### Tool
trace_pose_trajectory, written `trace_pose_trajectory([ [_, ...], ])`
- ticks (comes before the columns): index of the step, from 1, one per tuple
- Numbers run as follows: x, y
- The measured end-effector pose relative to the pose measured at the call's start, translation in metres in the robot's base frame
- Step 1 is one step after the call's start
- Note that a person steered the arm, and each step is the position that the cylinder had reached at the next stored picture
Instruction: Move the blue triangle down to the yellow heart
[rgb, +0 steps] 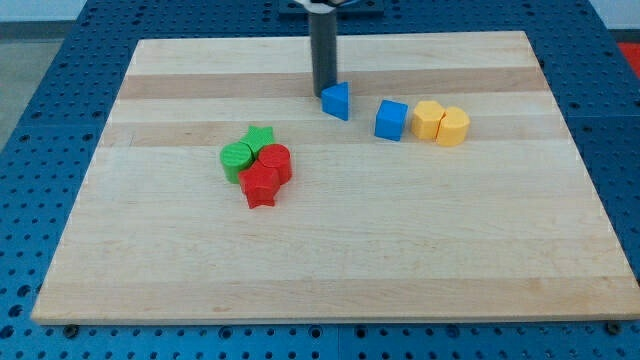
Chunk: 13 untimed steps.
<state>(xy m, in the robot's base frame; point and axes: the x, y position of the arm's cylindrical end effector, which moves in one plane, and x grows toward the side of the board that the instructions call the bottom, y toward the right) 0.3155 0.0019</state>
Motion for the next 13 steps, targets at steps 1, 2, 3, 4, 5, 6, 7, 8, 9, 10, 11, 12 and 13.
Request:
trace_pose_trajectory([
  [1,0.007,0.019],
  [2,0.011,0.019],
  [3,0.011,-0.003],
  [4,0.024,-0.006],
  [5,0.05,0.001],
  [6,0.075,0.009],
  [7,0.079,0.015],
  [8,0.079,0.017],
  [9,0.08,0.03],
  [10,0.087,0.054],
  [11,0.093,0.074],
  [12,0.094,0.088],
  [13,0.104,0.086],
])
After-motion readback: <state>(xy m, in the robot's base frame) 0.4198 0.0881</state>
